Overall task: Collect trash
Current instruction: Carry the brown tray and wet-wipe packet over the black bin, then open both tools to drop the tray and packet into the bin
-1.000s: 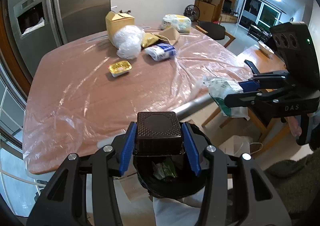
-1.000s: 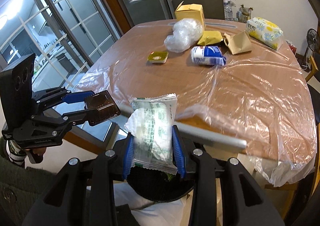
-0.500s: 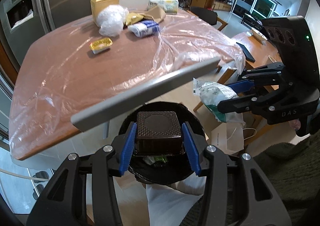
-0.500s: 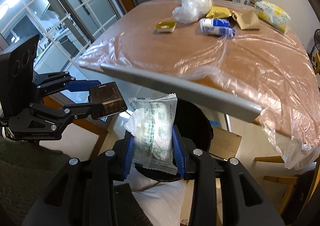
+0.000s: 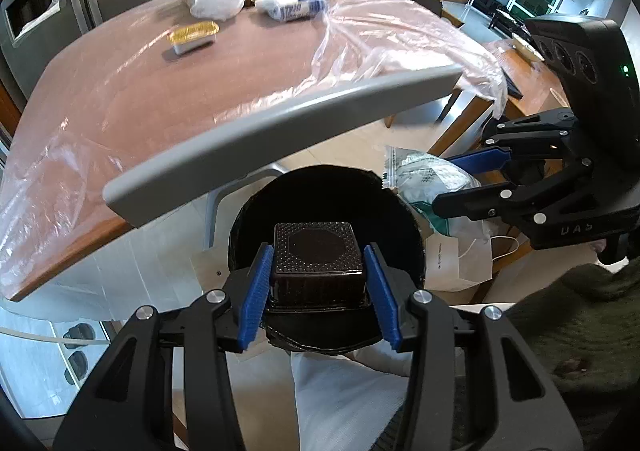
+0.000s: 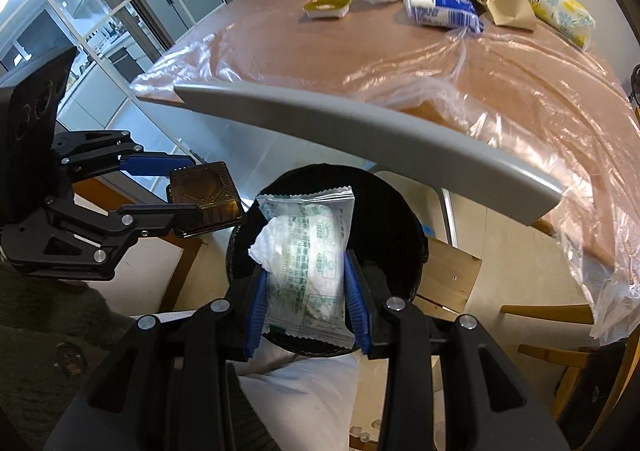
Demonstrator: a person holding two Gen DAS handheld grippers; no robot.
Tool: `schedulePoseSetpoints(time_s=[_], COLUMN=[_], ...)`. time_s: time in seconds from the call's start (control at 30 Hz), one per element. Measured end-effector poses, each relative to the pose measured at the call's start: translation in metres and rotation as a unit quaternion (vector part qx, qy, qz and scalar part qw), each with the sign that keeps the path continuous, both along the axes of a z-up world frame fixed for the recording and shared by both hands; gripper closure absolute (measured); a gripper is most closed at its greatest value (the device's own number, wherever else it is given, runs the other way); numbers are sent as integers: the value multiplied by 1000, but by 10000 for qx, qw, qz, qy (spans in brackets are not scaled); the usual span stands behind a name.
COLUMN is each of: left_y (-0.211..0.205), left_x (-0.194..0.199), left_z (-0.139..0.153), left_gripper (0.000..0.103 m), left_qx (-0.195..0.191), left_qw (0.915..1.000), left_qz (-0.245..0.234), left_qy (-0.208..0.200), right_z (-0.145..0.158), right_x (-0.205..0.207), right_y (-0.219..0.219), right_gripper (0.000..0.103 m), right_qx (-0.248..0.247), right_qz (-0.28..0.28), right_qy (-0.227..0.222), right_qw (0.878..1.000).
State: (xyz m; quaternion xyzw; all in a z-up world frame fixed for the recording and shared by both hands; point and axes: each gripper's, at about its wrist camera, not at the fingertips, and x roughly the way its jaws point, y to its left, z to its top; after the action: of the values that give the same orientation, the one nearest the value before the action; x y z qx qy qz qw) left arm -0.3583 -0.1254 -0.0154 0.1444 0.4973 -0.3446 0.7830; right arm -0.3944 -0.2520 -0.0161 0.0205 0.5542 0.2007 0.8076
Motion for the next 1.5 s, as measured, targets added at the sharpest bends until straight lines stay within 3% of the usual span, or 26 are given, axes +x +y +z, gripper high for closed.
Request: schedulePoseSetpoints(time_s=[0.9,1.07,1.17,1.23,1.27,1.5], left_y=[0,-2,0,0,1,-4], left_x=[19,21,25,27,26,21], left_z=[-86,-98,-100,-98,-97,-94], left_gripper=[55,54,45,23,21,16], left_qx=[717,821,707,660,638,777], left_qw=[9967,9956,9959,9961,9961,9959], left_qz=[183,306,398,499,531,435], left_qy=[325,322,388,317,293,184], right_z=[-65,-75,-79,-82,-82,-79], right_x=[17,16,14,15,14,14], right_y=[17,16,10,7,5,5], right_gripper=[68,67,59,41,33,29], right_qx=[-683,-594,-580,-530,-495,-657], right_qz=[-143,-317,-425,-511,-583,-592], right_qy=[153,235,265,290,276,247], right_qw=[9974,9975,9971,9969,9967,9958])
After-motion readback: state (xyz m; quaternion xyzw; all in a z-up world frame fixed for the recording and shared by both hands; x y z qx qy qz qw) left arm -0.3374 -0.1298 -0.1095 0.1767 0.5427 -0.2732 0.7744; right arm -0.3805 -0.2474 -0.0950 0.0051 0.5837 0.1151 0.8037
